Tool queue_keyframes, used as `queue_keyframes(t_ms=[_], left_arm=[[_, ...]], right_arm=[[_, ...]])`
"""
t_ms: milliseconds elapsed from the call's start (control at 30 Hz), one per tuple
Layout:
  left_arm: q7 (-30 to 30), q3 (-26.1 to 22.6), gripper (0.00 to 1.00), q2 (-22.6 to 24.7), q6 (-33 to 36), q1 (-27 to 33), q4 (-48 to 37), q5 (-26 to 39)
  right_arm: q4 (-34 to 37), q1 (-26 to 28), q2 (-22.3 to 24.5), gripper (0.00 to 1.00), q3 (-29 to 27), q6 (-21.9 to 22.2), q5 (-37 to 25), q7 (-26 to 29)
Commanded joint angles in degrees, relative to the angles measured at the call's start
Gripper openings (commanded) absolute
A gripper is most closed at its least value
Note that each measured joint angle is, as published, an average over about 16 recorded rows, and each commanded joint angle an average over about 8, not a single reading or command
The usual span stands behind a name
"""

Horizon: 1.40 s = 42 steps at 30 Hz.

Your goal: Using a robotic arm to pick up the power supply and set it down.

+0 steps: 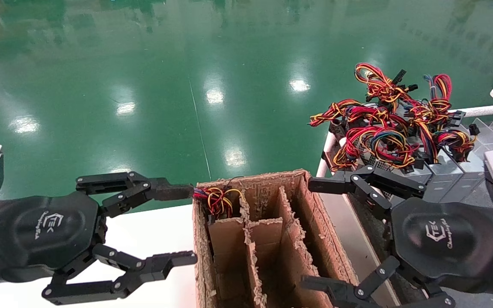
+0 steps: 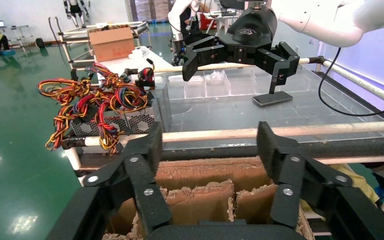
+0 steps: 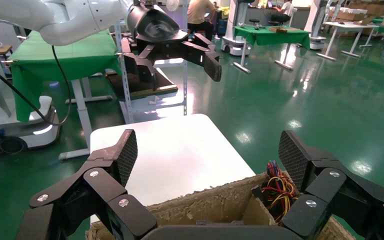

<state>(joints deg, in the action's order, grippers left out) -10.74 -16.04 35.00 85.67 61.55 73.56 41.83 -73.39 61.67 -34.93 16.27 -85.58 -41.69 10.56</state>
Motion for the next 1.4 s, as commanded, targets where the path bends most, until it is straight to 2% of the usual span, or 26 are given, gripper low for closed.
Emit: queue_keyframes(t_ms=[33, 833, 867, 1133, 1400], left_arm=[[0.0, 0.0, 0.0, 0.0, 0.0, 0.0, 0.0, 0.0], [0.0, 0.0, 0.0, 0.0, 0.0, 0.0, 0.0, 0.0], [0.0, 0.0, 0.02, 0.0, 0.0, 0.0, 0.0, 0.0], [0.0, 0.0, 0.98, 0.0, 0.0, 0.0, 0.0, 0.0], [0.0, 0.0, 1.0, 0.0, 0.0, 0.0, 0.0, 0.0]], right_arm=[[0.0, 0.0, 0.0, 1.0, 0.0, 0.0, 0.0, 0.0], [0.0, 0.0, 0.0, 1.0, 0.0, 0.0, 0.0, 0.0], [0.0, 0.0, 0.0, 1.0, 0.0, 0.0, 0.0, 0.0], [0.0, 0.0, 0.0, 1.0, 0.0, 0.0, 0.0, 0.0], [0.0, 0.0, 0.0, 1.0, 0.0, 0.0, 0.0, 0.0]])
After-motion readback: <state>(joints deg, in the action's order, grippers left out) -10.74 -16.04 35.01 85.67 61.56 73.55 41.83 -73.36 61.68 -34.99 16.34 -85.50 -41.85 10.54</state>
